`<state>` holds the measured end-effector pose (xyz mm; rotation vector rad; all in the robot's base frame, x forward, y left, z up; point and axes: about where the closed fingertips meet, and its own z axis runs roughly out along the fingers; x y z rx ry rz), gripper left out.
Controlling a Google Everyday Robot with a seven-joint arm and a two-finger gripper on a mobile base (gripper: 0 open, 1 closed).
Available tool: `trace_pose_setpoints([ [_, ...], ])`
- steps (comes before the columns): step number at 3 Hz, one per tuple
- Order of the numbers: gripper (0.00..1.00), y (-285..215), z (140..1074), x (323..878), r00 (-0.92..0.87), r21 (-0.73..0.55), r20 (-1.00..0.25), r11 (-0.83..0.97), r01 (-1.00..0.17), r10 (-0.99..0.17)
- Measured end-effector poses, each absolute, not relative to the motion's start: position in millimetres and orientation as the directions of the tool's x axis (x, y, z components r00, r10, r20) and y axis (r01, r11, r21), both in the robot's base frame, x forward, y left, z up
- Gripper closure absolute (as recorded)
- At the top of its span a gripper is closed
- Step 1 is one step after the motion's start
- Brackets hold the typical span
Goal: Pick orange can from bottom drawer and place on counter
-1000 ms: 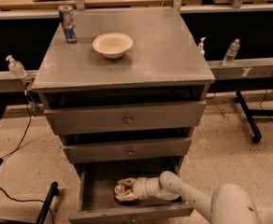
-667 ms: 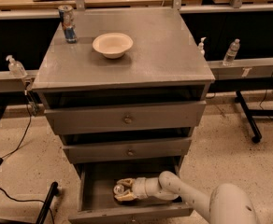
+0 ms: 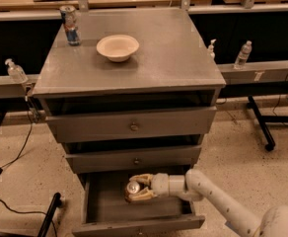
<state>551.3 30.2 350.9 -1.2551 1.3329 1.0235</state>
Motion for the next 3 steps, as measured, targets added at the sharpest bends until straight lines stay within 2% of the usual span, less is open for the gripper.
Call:
trace_pose_setpoints([
  [1,1.0,1.0,432.4,548.9,0.047,-0.051,-0.995,0.045,-0.998,-0.093],
  [2,1.0,-31.3,490.8,539.5,0.005,-0.005,-0.996,-0.003,-1.0,-0.093],
  [3,1.0,-56.7,544.2,540.9,-0.016,0.017,-0.989,-0.004,-1.0,-0.148],
])
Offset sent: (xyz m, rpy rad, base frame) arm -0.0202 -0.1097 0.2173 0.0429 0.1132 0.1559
